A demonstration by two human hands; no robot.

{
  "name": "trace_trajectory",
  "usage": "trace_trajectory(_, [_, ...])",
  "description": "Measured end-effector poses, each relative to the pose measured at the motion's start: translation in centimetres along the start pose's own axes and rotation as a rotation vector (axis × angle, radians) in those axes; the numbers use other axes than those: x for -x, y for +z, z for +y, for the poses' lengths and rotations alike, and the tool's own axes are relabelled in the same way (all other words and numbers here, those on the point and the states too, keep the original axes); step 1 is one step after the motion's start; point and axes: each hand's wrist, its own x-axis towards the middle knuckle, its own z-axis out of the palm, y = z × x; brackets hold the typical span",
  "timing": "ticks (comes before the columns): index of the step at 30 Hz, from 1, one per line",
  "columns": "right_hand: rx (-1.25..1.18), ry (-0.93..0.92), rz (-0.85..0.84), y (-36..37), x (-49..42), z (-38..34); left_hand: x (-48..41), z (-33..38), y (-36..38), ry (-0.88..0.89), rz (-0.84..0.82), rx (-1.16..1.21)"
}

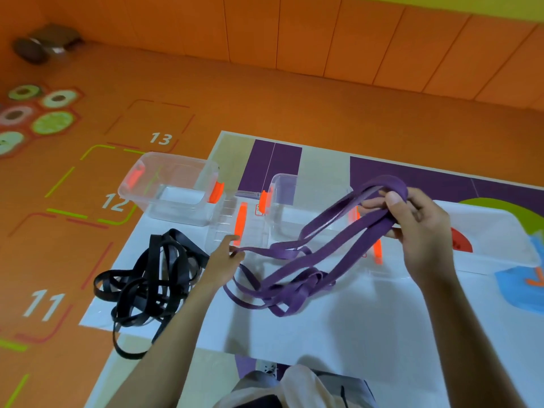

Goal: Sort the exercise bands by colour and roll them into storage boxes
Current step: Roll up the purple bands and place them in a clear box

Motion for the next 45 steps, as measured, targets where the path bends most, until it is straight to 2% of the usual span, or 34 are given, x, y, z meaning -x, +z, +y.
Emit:
trace_trajectory(5, [-0.032,-0.021,-0.072,1.8,-0.3,-2.0,0.8,2.0,3.6,0.189,-0.126,-0.237])
trace_trajectory(7, [-0.05,-0.019,-0.08,2.6,-0.4,-2.4,1.7,3.5,4.8,0.284,-0.324,-0.187])
trace_trajectory(9, [-0.06,-0.024,-0.083,3.4,-0.3,-2.7,2.9,5.2,5.7,0.308,-0.606,-0.182])
trace_trajectory(11, [-0.082,-0.025,-0.108,4.3,-0.3,-2.9,3.7,6.6,6.6,0.3,-0.711,-0.193])
trace_trajectory(14, [-0.054,-0.057,-0.148,4.9,-0.3,-3.3,3.7,8.0,7.4,0.345,-0.538,-0.146])
trace_trajectory(17, [0.023,-0.124,-0.106,3.8,-0.7,-3.1,3.1,8.8,5.9,0.307,-0.428,-0.075])
trace_trajectory(20, [0.063,-0.122,-0.046,2.0,-1.3,-2.2,3.4,9.5,3.4,0.295,-0.408,0.033])
trace_trajectory(23, [0.169,-0.077,-0.062,1.1,-1.3,-0.4,4.1,10.9,1.8,0.328,-0.43,0.007])
trace_trajectory(28, [0.449,0.086,-0.196,1.4,-1.1,4.5,5.5,13.0,1.0,0.4,-0.465,-0.047])
trace_trajectory(33, [0.567,0.434,-0.296,0.7,-0.9,10.4,5.6,13.2,1.6,0.415,-0.494,-0.113])
trace_trajectory(36, [0.844,0.609,-0.353,-0.5,-0.3,13.4,5.1,13.0,2.0,0.392,-0.499,-0.204])
trace_trajectory(38, [0.993,0.562,-0.36,-0.8,0.3,13.5,4.7,12.8,2.5,0.398,-0.518,-0.284])
trace_trajectory(39, [0.93,0.466,-0.337,-0.5,0.4,12.9,4.6,12.7,2.8,0.405,-0.521,-0.301])
trace_trajectory(41, [0.656,0.227,-0.333,1.1,0.8,11.0,4.4,12.5,3.5,0.438,-0.495,-0.298])
trace_trajectory(43, [0.57,0.051,-0.48,3.0,1.1,9.2,4.2,12.7,4.1,0.479,-0.454,-0.305])
trace_trajectory(45, [0.488,0.099,-0.603,4.2,1.3,8.6,4.0,13.0,4.3,0.526,-0.387,-0.383])
